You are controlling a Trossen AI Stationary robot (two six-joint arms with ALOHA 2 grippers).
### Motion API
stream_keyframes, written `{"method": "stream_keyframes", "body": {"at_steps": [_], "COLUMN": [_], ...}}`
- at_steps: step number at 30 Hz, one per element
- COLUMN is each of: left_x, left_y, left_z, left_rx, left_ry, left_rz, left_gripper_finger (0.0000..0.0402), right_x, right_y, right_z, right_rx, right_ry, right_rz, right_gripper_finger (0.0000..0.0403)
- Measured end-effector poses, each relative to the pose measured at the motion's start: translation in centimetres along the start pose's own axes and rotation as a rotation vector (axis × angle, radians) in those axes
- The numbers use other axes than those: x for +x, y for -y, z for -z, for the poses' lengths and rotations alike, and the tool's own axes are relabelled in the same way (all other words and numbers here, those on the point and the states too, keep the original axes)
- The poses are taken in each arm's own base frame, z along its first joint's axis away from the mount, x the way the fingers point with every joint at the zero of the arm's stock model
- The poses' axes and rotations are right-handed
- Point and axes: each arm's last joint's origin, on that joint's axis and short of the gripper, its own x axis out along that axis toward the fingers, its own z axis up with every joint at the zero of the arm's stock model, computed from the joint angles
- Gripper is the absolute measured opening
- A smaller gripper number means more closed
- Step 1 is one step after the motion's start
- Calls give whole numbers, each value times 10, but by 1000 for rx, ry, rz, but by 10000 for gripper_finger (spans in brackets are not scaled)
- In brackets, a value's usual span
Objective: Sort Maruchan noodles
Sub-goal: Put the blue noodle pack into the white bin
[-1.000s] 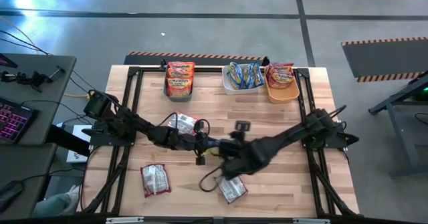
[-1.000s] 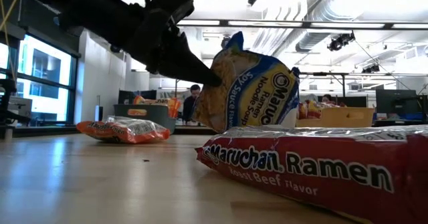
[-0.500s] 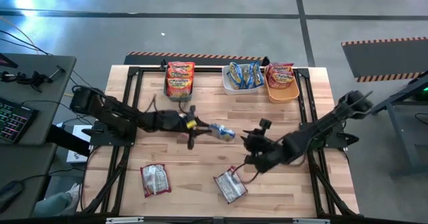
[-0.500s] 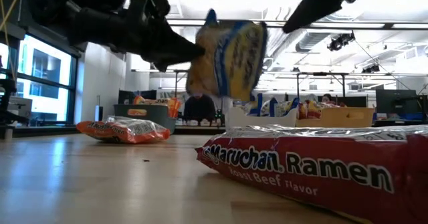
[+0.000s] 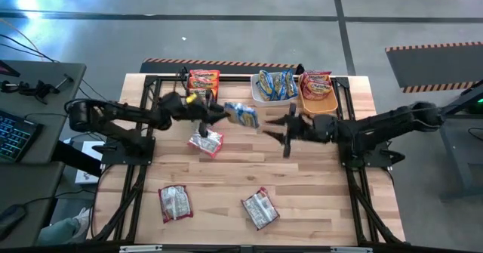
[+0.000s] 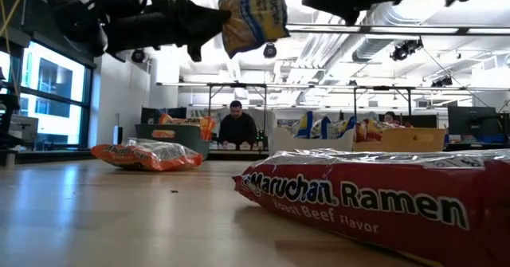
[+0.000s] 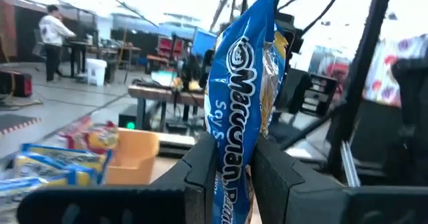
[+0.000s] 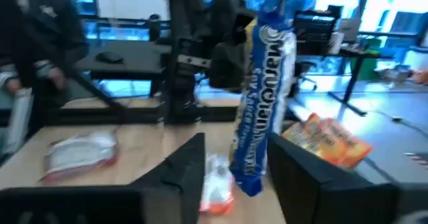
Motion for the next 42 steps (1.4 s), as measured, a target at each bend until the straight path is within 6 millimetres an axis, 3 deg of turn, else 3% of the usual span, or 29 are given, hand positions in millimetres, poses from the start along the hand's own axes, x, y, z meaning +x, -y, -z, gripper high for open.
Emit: {"method": "stream_keyframes", "body": {"at_steps": [9,20,23,28,37,42], "left_x": [-18,-29,-30,-30,-32,-31], "left_y": [-34,-50,-51,-53,-55,-57], "left_z": [-18,-22,-22,-21,-21,-21], "left_rx": [-10,-7,-1,-25,-31,-38], "left_ry": [90,96,95,86,81,95], "left_rz": [-79,-108,-109,-117,-142,-216], "left_gripper_finger": [60,60,60,60,62,66], "right_x": [27,95,111,126,124,123], "right_y": [66,125,131,135,136,141], "right_z": [-43,-45,-42,-45,-62,-70], "right_rx": [65,116,150,164,161,159], "right_ry": [-7,-121,-149,-170,-165,-193], "right_rz": [61,-62,-143,-135,-124,-110], "right_gripper_finger": [241,254,248,216,105,91]}}
